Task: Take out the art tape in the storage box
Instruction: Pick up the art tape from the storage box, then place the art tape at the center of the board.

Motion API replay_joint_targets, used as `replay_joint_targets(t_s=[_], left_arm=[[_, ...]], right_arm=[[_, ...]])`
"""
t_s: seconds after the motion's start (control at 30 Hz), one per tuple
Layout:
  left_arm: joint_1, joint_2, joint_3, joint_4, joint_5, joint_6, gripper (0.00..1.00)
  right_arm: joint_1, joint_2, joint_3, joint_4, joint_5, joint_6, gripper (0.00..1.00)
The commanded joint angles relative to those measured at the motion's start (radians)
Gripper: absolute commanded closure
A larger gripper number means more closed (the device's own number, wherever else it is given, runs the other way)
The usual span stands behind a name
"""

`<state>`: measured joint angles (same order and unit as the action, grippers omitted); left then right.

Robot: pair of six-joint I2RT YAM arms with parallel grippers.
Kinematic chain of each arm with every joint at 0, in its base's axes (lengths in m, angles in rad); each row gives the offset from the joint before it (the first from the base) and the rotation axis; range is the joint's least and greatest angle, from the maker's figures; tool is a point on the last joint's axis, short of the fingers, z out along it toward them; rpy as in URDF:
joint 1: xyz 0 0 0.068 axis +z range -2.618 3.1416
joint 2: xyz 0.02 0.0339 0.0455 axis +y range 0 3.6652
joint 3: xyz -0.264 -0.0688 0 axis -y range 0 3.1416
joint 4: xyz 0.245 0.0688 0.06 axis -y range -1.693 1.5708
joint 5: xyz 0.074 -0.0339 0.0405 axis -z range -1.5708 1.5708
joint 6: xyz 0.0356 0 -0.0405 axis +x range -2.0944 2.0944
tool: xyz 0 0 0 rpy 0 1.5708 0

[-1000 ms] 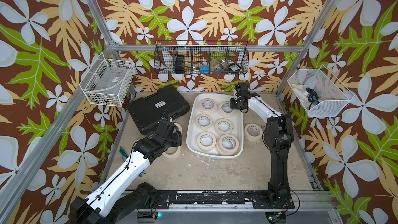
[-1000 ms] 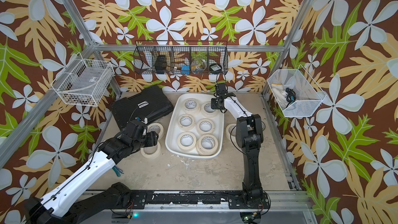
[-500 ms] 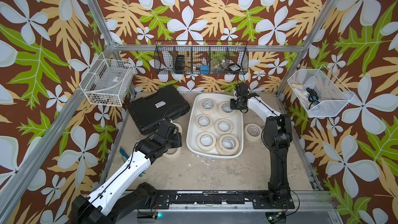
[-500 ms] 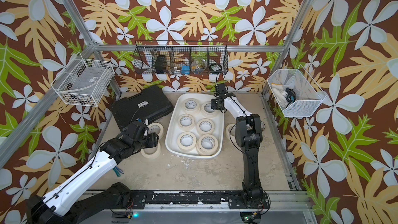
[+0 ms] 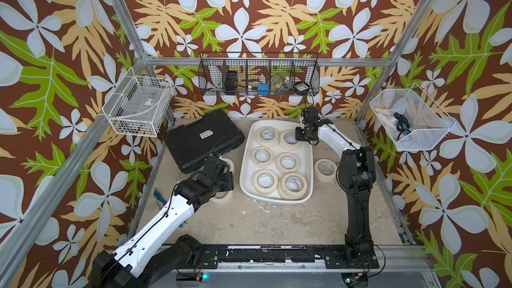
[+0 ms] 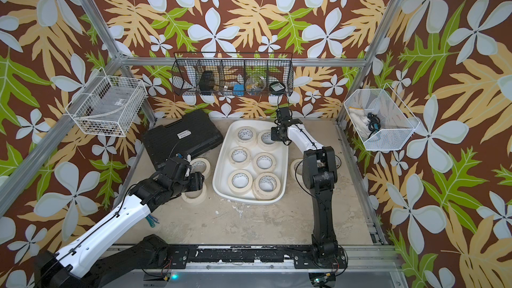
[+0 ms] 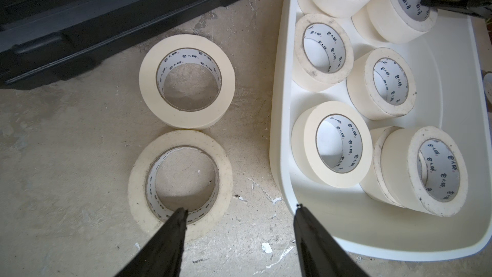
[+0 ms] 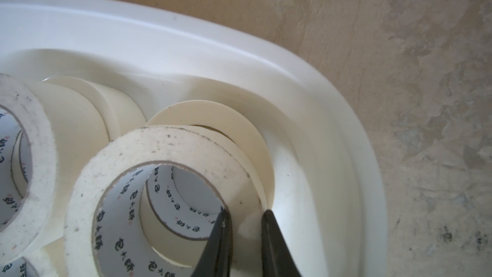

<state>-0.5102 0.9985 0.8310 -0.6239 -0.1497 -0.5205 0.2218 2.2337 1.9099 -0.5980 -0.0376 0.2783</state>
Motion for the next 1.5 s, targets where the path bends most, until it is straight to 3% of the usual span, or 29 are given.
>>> replay_joint_targets(t_s=[0.0, 0.33, 0.77, 1.07, 1.47], left_arm=[[0.002, -0.003, 0.000, 0.013, -0.004, 0.008, 0.32], [0.002, -0.001, -0.005, 0.020, 0.001, 0.007, 0.32], [0.002, 0.009, -0.025, 0.064, 0.031, 0.019, 0.32], [0.002, 0.044, -0.029, 0.107, 0.060, 0.045, 0.32], [0.002, 0.098, -0.034, 0.159, 0.105, 0.058, 0.32]], right_arm=[[0.001, -0.038, -0.012, -0.005, -0.008, 0.009, 0.87], [0.001, -0.207, -0.112, -0.020, -0.013, 0.004, 0.90], [-0.061, -0.608, -0.448, -0.034, 0.030, 0.020, 0.91], [-0.113, -0.919, -0.766, -0.084, 0.088, 0.092, 0.92], [-0.149, -1.151, -0.991, -0.143, 0.174, 0.119, 0.93]])
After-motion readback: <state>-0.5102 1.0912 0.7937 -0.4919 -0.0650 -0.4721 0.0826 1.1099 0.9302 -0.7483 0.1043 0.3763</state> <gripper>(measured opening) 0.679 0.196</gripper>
